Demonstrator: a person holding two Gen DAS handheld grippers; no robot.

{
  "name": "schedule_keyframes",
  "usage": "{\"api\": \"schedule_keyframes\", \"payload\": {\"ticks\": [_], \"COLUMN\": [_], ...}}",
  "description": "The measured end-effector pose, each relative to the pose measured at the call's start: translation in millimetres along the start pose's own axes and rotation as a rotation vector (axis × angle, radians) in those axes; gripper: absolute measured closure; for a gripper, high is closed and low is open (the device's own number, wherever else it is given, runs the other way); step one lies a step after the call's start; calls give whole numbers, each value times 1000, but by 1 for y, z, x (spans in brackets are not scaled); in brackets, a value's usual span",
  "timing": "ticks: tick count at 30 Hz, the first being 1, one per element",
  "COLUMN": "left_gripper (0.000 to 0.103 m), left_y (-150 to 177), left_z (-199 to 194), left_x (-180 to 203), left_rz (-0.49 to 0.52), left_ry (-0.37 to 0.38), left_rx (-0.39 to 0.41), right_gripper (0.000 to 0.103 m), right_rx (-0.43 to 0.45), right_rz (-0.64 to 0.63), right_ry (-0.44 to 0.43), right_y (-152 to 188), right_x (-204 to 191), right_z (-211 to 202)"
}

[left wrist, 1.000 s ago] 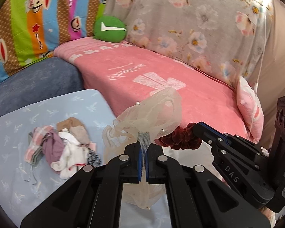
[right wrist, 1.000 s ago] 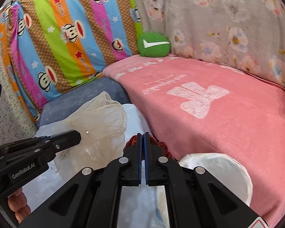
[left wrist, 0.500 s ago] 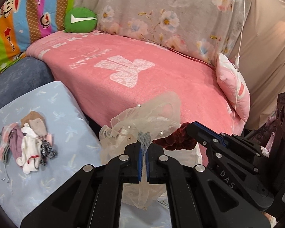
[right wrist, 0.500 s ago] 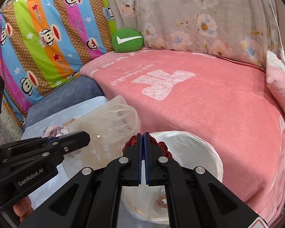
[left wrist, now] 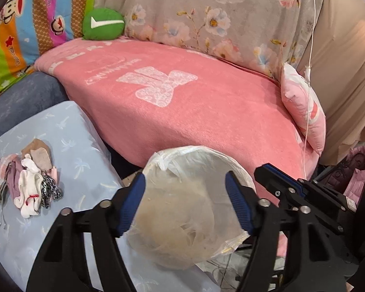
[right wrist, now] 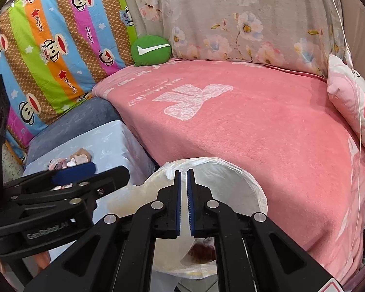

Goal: Collect trash
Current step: 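Open both grippers to drop the mesh bag and scrunchie into the bin, then move both grippers back to the clothes pile on the table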

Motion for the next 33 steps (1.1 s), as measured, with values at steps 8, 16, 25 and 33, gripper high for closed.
{"api": "schedule_keyframes", "payload": {"ticks": [8, 16, 25, 33], "left_gripper": [37, 36, 36, 36], "left_y": [0, 6, 17, 27], "left_z": [0, -11, -21, -33], "left_x": [-15, -32, -66, -101], "left_rz": [-46, -78, -129, -182], "left_ry": [-15, -25, -53, -78], "left_rx": [-7, 13, 26, 37], "right_gripper": [81, 74, 71, 66], "right_rx": [10, 11, 0, -19], "right_rz": [0, -35, -89, -146], "right_ry": [-8, -30, -69, -105], "right_y": [3, 4, 4, 7], "right_x": [-2, -24, -65, -111], "right_z": [-5, -6, 1, 10]}}
Point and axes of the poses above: each gripper's, at about its wrist camera, not at the fingertips, and z roughly the way its jaws point, x to its right, y to its underside, the point moved 4 cm from there along z, roughly the way its jaws point, and after that the axes turned 15 degrees about -x, right-handed, at the moved point
